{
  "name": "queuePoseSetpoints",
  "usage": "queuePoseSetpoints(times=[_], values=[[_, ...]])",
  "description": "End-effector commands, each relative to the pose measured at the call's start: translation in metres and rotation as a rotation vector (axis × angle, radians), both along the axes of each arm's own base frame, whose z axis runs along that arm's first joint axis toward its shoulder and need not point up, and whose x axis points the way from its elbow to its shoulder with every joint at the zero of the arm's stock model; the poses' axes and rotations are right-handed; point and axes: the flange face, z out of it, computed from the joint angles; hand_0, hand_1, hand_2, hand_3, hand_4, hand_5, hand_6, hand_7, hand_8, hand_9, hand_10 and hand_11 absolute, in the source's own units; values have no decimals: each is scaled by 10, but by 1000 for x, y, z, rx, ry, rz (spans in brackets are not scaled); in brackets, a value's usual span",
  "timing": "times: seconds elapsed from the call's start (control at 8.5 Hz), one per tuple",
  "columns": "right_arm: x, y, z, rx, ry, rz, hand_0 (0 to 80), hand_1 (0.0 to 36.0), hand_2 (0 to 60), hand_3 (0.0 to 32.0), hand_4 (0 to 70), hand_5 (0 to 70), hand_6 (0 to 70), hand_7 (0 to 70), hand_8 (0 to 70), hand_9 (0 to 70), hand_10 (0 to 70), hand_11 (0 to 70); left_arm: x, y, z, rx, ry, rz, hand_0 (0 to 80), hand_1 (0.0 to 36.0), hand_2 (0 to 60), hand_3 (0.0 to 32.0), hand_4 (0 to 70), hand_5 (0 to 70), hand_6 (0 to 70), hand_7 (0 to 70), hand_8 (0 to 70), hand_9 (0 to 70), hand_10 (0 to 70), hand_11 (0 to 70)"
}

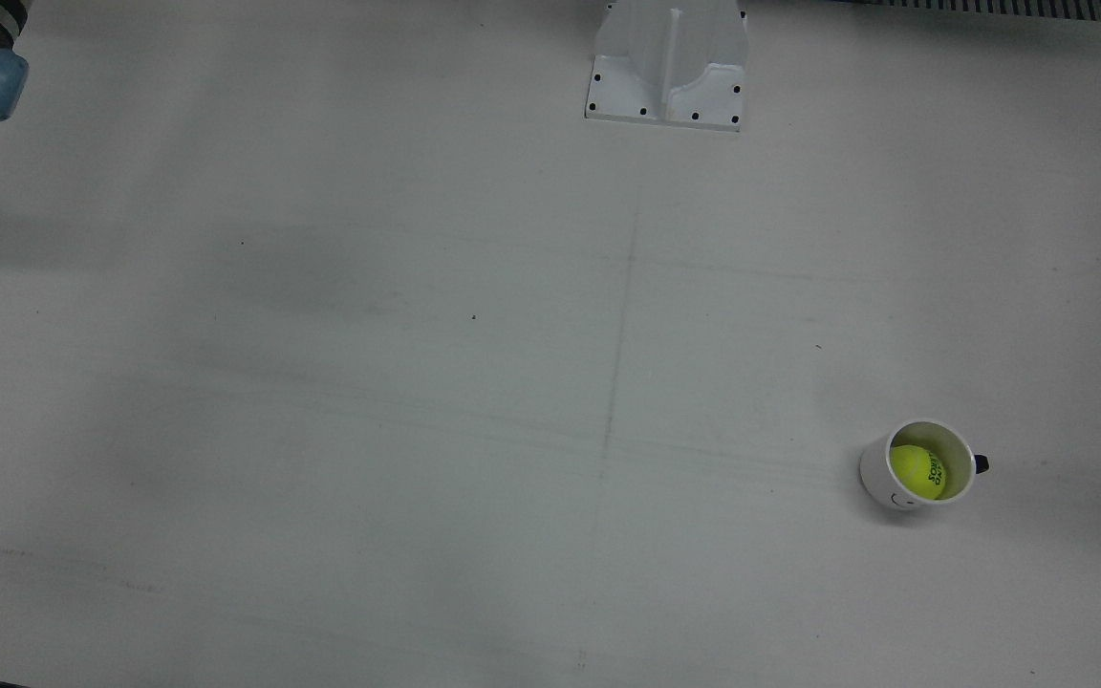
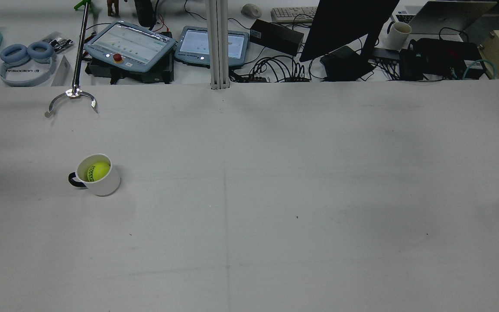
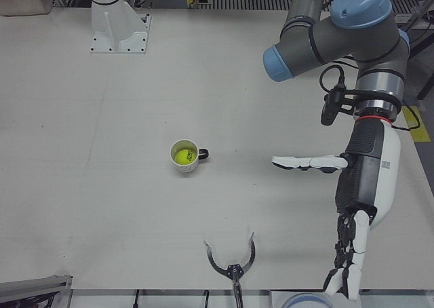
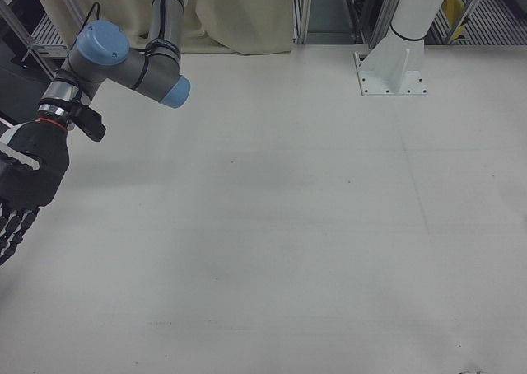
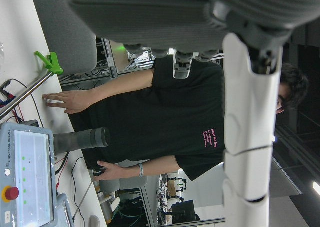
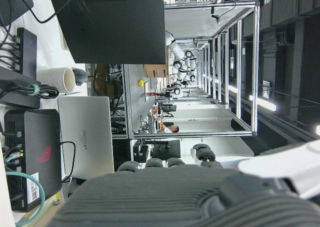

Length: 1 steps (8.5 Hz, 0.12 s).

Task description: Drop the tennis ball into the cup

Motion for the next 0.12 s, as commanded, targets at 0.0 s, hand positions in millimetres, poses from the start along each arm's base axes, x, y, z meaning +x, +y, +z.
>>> queuePoseSetpoints(times=[0.0], values=[[0,0,0,0,0,0,0,0,0,0,0,0,0,0,0,0,0,0,-7,11,5,-5,0,2,602,277,0,0,0,47,17,176,0,21,0,0]])
